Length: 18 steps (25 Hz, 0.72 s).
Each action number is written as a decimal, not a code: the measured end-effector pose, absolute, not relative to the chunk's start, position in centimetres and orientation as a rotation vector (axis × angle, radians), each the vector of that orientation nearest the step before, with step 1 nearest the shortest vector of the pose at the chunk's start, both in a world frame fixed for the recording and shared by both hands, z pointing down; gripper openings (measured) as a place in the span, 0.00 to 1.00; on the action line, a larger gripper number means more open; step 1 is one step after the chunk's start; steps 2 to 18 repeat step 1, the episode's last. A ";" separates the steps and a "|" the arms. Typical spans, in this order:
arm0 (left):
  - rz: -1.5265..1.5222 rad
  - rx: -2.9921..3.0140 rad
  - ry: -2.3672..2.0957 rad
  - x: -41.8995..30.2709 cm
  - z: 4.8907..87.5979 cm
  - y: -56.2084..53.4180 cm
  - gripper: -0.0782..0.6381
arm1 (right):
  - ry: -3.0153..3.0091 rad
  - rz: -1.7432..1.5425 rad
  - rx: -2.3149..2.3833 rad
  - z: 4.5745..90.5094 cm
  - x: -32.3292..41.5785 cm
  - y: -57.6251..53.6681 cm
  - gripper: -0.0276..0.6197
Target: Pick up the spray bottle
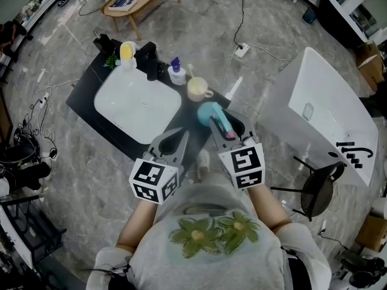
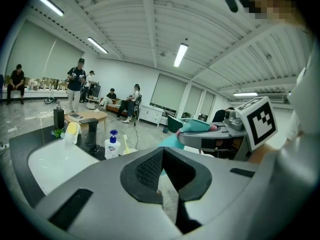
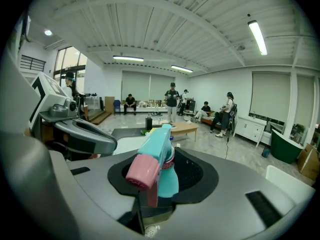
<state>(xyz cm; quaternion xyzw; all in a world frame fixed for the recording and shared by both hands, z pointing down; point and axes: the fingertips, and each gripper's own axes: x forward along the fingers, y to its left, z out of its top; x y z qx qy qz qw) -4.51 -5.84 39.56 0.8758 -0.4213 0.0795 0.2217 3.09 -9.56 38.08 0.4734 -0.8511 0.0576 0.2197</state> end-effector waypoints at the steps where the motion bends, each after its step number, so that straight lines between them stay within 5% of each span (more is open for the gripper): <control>1: 0.219 2.419 -1.164 -4.6 39.6 -5.9 0.12 | -2.356 0.163 1.307 38.1 3.0 -9.6 0.25; 18: 0.219 2.419 -1.164 -4.6 39.6 -5.9 0.12 | -2.356 0.163 1.307 38.1 3.0 -9.6 0.25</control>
